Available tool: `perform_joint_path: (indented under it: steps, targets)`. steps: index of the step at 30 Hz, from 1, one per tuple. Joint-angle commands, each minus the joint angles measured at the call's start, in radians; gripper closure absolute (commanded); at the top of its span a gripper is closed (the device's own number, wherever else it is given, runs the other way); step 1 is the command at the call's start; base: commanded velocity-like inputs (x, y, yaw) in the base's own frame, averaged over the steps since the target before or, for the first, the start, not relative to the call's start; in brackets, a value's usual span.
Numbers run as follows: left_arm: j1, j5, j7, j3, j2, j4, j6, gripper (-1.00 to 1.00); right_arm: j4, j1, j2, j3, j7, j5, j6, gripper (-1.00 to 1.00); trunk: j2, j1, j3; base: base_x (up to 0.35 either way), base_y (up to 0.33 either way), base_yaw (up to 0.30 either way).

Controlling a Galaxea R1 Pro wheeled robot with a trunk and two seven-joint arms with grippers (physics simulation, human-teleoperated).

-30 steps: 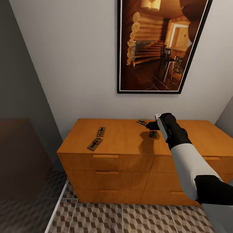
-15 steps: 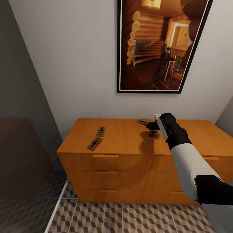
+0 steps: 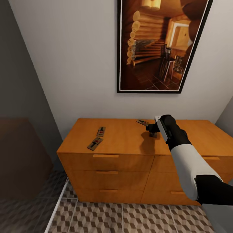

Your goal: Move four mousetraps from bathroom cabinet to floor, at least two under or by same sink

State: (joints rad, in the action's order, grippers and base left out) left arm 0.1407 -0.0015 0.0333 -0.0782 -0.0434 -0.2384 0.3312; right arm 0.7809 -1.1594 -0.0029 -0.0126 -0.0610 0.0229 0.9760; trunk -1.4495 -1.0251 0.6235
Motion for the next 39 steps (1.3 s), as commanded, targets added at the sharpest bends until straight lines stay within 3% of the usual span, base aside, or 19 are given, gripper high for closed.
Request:
perform_joint_path:
  steps: [1, 39]
  targets:
    - [0.001, 0.000, 0.003, -0.008, -0.001, 0.001, 0.003, -1.00, 0.000, -0.001, -0.001, -0.001, 0.001, 0.002, 0.004, -1.00, 0.000, 0.000, 0.001, 0.000, 0.000, 0.000]
    - [0.001, 0.000, 0.003, -0.008, 0.000, 0.002, 0.003, -1.00, -0.011, 0.010, -0.002, -0.001, 0.028, 0.002, 0.004, -1.00, 0.000, 0.000, 0.001, 0.000, 0.000, 0.000]
